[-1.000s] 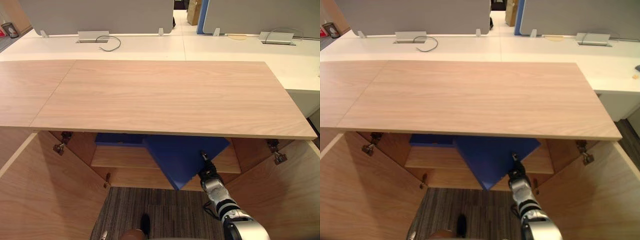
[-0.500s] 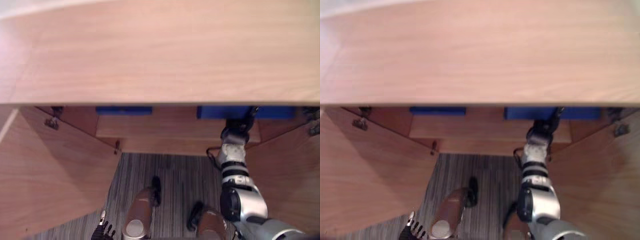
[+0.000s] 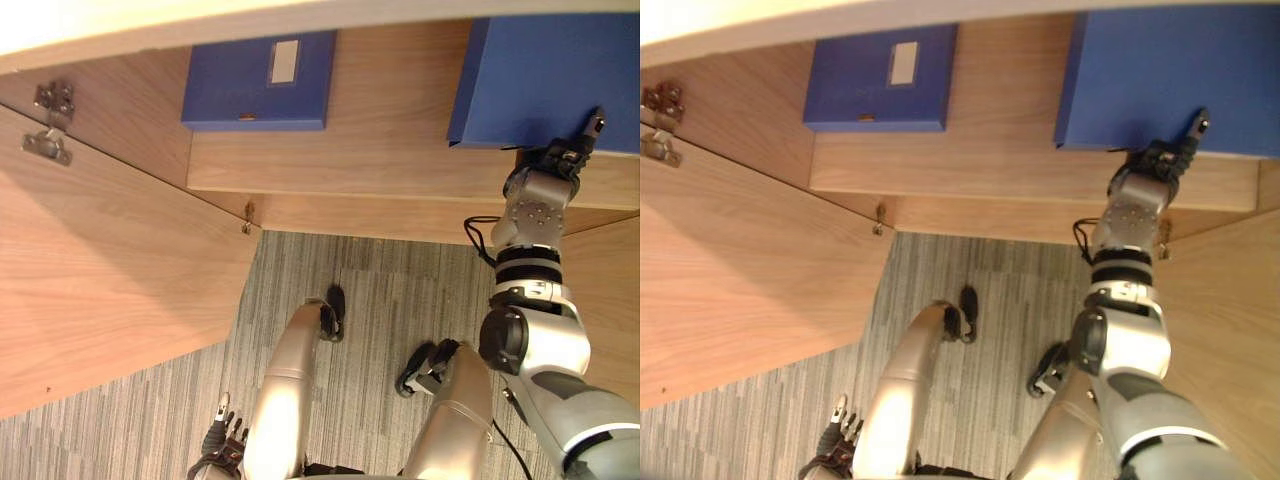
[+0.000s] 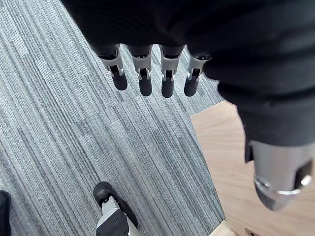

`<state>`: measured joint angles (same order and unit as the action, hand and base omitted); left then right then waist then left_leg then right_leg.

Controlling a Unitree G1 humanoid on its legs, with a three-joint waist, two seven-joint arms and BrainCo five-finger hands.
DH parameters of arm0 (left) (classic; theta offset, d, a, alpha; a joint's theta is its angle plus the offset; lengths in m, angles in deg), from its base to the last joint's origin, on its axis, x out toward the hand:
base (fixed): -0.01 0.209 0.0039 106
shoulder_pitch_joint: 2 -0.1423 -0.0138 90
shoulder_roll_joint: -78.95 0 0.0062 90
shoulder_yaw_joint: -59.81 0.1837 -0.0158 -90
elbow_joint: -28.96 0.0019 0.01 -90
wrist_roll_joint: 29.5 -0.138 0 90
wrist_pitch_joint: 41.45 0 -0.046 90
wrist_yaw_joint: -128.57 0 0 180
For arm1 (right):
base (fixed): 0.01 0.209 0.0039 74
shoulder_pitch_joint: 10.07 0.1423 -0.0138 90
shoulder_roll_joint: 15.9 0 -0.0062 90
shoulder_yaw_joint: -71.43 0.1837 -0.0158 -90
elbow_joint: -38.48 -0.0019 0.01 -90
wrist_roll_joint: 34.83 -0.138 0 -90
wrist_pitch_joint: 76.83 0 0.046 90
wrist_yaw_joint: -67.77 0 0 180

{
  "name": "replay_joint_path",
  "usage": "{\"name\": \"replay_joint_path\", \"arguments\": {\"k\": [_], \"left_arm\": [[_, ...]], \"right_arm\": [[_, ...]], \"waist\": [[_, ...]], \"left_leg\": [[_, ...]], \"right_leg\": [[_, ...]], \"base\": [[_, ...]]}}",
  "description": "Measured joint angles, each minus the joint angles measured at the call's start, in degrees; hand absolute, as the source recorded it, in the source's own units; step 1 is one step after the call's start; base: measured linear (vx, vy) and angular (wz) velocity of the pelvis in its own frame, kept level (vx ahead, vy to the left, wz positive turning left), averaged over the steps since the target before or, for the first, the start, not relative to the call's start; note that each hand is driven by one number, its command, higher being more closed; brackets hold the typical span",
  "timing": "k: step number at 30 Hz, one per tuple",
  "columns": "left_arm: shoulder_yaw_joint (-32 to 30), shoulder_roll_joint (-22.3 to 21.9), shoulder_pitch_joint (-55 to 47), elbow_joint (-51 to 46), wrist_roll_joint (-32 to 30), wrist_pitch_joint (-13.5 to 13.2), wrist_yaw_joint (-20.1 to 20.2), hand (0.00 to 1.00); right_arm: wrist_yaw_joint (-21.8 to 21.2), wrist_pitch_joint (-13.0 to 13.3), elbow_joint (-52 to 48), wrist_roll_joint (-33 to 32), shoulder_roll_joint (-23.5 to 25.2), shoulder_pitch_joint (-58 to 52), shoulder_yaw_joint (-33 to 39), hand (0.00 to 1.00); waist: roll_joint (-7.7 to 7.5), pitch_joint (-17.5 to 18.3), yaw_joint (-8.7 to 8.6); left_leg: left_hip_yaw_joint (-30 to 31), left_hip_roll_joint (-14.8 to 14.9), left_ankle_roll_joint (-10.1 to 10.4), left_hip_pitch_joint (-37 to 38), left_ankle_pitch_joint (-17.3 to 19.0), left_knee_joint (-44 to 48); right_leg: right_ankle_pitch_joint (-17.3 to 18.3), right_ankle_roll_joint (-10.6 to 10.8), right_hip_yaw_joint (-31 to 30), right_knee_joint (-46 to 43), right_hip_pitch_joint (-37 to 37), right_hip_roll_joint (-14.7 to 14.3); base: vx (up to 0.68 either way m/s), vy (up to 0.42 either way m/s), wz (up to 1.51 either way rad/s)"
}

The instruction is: Walk over to the cabinet, pick up the folder, carry it to the office cabinet, place the folder inside the office cabinet, then close the office cabinet door

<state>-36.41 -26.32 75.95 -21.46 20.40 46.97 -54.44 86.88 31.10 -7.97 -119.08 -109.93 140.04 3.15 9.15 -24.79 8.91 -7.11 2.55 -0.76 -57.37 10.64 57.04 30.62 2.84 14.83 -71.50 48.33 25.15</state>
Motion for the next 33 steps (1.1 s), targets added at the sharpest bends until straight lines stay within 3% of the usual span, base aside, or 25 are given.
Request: {"name": "replay_joint_path", "arguments": {"k": [3, 4, 13, 18, 24, 26, 30, 33], "left_arm": [[0.25, 0.02, 0.0, -0.31, 0.19, 0.02, -1.18, 0.0], [0.34, 0.01, 0.0, -0.73, 0.21, 0.02, -1.65, 0.0], [0.88, -0.22, 0.12, -2.01, 2.14, 0.03, -4.33, 0.0], [0.85, -0.26, 0.26, -1.97, 2.38, 0.04, -4.43, 0.0], [0.26, -0.57, 0.86, -1.8, 2.51, 0.05, -4.45, 0.0], [-0.32, -0.75, 1.72, -0.9, 2.5, 0.05, -4.44, 0.0], [-2.15, -1.48, 3.9, 1.04, 2.33, 0.05, -4.37, 0.0], [-3.47, -1.75, 4.96, 1.89, 1.87, 0.06, -4.4, 0.0]], "right_arm": [[1.71, -0.13, 1.3, 0.17, -1.02, 1.5, -2.96, 1.0], [1.92, -0.22, 1.3, 0.17, -1.71, 1.96, -3.76, 0.0], [4.84, -0.32, 1.16, -0.11, -4.11, 6.17, -5.56, 0.0], [4.78, 1.32, -1.29, -0.11, -4.17, 6.88, -5.56, 0.0], [3.24, 1.41, -1.27, 0.0, -4.64, 7.88, -5.96, 0.0], [2.2, 0.12, -0.71, 0.57, -4.84, 7.88, -7.05, 0.0], [0.39, -5.98, 4.02, 7.08, -6.08, 7.86, -13.09, 0.0], [-1.01, -7.17, 6.69, 7.47, -5.12, 7.79, -15.27, 0.0]], "waist": [[0.08, -0.08, 0.02], [0.14, -0.17, 0.05], [0.29, -0.61, 0.01], [0.27, -0.63, -0.04], [0.23, -0.68, -0.17], [0.19, -0.76, -0.21], [0.15, -0.78, -0.62], [0.02, -0.87, -1.3]], "left_leg": [[-0.04, 0.0, 0.3, -1.84, -0.5, 0.08], [-0.01, 0.0, 0.17, -2.27, -0.79, 0.07], [0.21, -0.49, 0.0, -4.37, -1.81, -0.53], [0.24, -0.79, 0.07, -4.66, -1.91, -0.76], [0.55, -1.14, 0.26, -4.95, -2.04, -0.91], [0.6, -1.16, 0.14, -4.97, -2.15, -0.91], [0.75, -1.18, 0.14, -4.97, -2.3, -0.92], [0.88, -1.19, 0.21, -4.89, -2.41, -1.0]], "right_leg": [[0.07, -0.1, -0.37, -0.85, 2.42, 0.05], [0.11, -0.2, -0.37, -1.03, 2.87, 0.08], [0.21, -0.37, -0.21, -1.47, 5.04, 0.48], [0.21, -0.37, -0.19, -1.45, 5.35, 0.7], [0.21, -0.36, 0.03, -1.38, 5.39, 0.87], [0.21, -0.37, 0.08, -1.39, 5.38, 0.88], [0.2, -0.37, 0.2, -1.41, 5.28, 0.88], [0.2, -0.36, 0.38, -1.39, 5.07, 0.87]], "base": [[-0.01, -0.024, 0.02], [0.0, -0.033, 0.05], [0.01, -0.037, 0.05], [0.02, -0.044, 0.03], [0.02, -0.041, 0.03], [0.02, -0.048, 0.01], [0.01, -0.047, 0.01], [0.01, -0.048, 0.02]]}}
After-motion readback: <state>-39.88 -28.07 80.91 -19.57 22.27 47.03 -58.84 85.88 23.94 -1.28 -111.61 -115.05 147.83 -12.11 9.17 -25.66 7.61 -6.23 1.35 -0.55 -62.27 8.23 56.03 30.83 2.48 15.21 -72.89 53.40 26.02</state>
